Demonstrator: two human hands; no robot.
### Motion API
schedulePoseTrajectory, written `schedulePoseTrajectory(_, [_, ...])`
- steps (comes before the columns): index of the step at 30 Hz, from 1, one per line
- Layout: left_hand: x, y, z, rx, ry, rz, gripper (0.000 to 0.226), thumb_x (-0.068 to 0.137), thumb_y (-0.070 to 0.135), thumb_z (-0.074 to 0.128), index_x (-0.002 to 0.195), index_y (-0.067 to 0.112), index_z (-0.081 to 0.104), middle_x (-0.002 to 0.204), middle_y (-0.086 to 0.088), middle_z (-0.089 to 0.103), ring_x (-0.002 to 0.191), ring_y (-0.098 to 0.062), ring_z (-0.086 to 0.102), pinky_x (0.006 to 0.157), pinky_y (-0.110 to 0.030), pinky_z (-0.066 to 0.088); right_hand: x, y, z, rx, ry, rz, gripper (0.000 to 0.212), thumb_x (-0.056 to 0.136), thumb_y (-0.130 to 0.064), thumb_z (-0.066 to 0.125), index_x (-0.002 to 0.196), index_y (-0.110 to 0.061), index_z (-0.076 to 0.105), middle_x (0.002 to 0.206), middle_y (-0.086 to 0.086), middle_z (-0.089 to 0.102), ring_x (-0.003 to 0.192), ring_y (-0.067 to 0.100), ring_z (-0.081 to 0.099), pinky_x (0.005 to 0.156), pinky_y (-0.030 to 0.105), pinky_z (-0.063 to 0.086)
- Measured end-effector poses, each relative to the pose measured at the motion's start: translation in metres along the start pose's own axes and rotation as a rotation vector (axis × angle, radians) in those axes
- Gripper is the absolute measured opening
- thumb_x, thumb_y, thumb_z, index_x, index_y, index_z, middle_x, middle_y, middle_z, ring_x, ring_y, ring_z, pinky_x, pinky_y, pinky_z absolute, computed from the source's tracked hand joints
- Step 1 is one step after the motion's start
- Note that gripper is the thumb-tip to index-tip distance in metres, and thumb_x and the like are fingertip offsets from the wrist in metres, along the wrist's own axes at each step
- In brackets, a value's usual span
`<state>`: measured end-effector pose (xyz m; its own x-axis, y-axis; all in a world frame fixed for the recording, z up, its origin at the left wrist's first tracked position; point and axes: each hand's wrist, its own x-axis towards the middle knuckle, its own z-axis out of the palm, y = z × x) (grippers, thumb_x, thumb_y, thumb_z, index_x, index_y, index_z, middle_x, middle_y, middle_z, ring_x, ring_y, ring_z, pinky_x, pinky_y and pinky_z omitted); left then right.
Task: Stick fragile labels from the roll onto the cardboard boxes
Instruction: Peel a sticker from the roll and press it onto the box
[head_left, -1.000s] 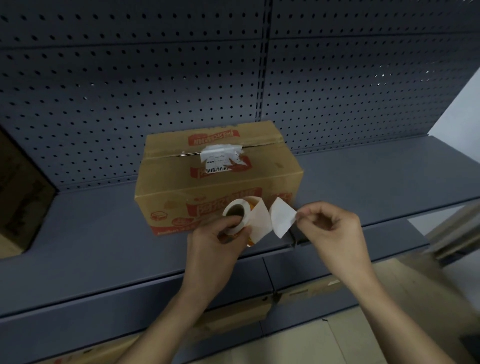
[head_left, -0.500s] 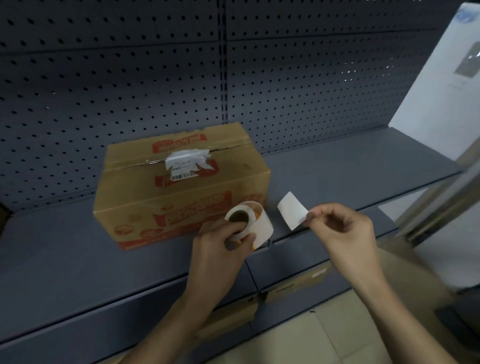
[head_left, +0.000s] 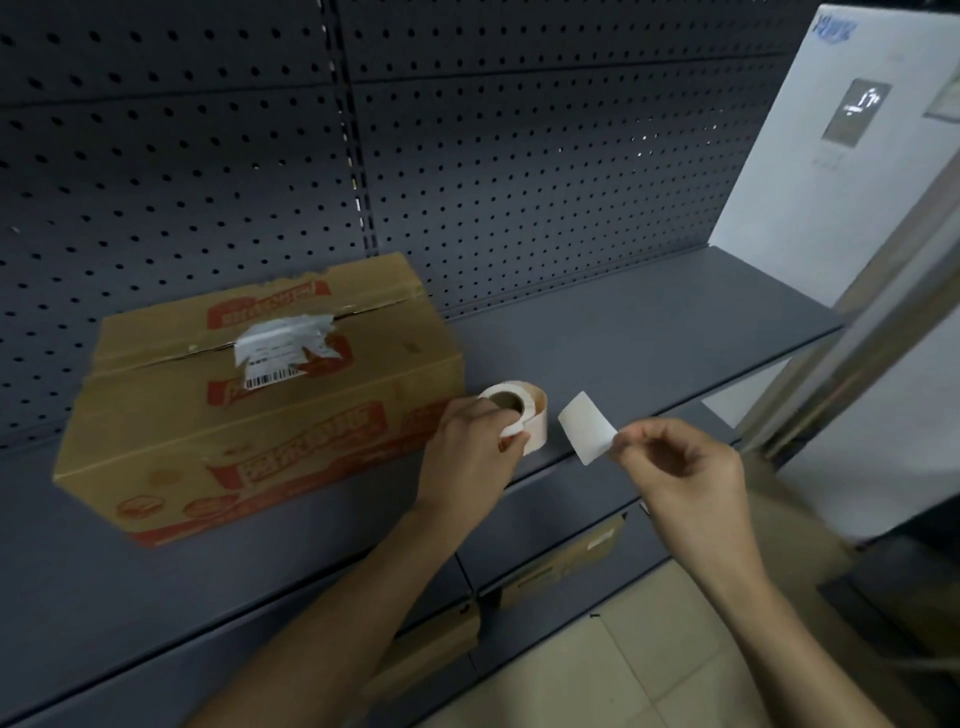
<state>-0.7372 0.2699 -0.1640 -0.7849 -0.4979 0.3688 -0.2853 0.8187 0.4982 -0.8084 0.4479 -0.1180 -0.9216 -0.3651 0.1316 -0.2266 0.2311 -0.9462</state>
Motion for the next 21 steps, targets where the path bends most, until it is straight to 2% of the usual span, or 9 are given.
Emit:
schedulePoseTrajectory(3, [0.002, -0.003, 0.008, 0.045, -0.024, 0.017, 0.022, 0.089, 0.024, 0.068, 0.104, 0.009, 0.072, 0.103, -0.007, 0.068, 0.11, -0.025, 0.056, 0.074, -0.036, 0.054, 0.004, 0.002, -0.001, -0.008, -0.018, -0.016, 0.017, 0.083, -0.005, 0.07, 0.077, -0.021, 0.072, 0.075, -0.006, 0.072, 0.071, 0.006, 0.065, 0.069, 0.014, 0.05])
schedulePoseTrajectory(6, [0.002, -0.004, 0.011, 0.118, -0.026, 0.048, 0.02, 0.087, 0.023, 0.071, 0.103, 0.011, 0.073, 0.101, -0.007, 0.069, 0.11, -0.027, 0.058, 0.067, -0.038, 0.057, 0.007, 0.004, 0.001, -0.013, -0.045, -0.016, 0.017, 0.083, -0.006, 0.07, 0.077, -0.021, 0.072, 0.076, -0.004, 0.072, 0.075, 0.011, 0.068, 0.072, 0.018, 0.051])
schedulePoseTrajectory(9, [0.001, -0.002, 0.009, 0.206, -0.003, 0.035, 0.016, 0.087, 0.028, 0.069, 0.098, 0.016, 0.073, 0.099, -0.003, 0.068, 0.11, -0.022, 0.06, 0.061, -0.034, 0.057, 0.009, 0.006, 0.005, -0.014, -0.064, -0.019, 0.016, 0.083, -0.006, 0.07, 0.078, -0.021, 0.072, 0.076, -0.001, 0.072, 0.076, 0.016, 0.068, 0.072, 0.023, 0.053])
schedulePoseTrajectory(12, [0.0, 0.0, 0.006, 0.22, -0.029, 0.009, 0.02, 0.091, 0.031, 0.065, 0.103, 0.018, 0.071, 0.104, 0.0, 0.067, 0.115, -0.018, 0.056, 0.065, -0.035, 0.057, 0.01, 0.007, 0.01, -0.016, -0.078, -0.024, 0.018, 0.083, -0.006, 0.071, 0.077, -0.023, 0.072, 0.075, -0.005, 0.072, 0.069, 0.009, 0.065, 0.064, 0.015, 0.049])
schedulePoseTrajectory(14, [-0.002, 0.003, 0.003, 0.234, -0.032, 0.004, 0.019, 0.091, 0.031, 0.064, 0.103, 0.017, 0.071, 0.102, 0.0, 0.067, 0.112, -0.019, 0.057, 0.063, -0.037, 0.057, 0.01, 0.008, 0.012, -0.015, -0.087, -0.029, 0.02, 0.083, -0.006, 0.072, 0.076, -0.025, 0.071, 0.074, -0.007, 0.071, 0.068, 0.005, 0.064, 0.064, 0.011, 0.047])
schedulePoseTrajectory(19, [-0.005, 0.007, 0.0, 0.287, -0.049, 0.012, 0.021, 0.092, 0.03, 0.061, 0.107, 0.017, 0.069, 0.105, 0.0, 0.067, 0.116, -0.019, 0.054, 0.063, -0.036, 0.056, 0.009, 0.008, 0.015, 0.014, -0.103, -0.034, 0.022, 0.083, -0.004, 0.071, 0.075, -0.024, 0.071, 0.076, -0.005, 0.072, 0.074, 0.012, 0.067, 0.068, 0.015, 0.05])
schedulePoseTrajectory(21, [-0.008, 0.007, -0.002, 0.291, -0.021, 0.039, 0.02, 0.092, 0.031, 0.061, 0.103, 0.017, 0.07, 0.103, 0.001, 0.067, 0.116, -0.02, 0.055, 0.06, -0.036, 0.056, 0.008, 0.007, 0.016, 0.02, -0.106, -0.05, 0.022, 0.083, -0.004, 0.071, 0.076, -0.025, 0.071, 0.077, -0.005, 0.072, 0.076, 0.014, 0.068, 0.07, 0.017, 0.051])
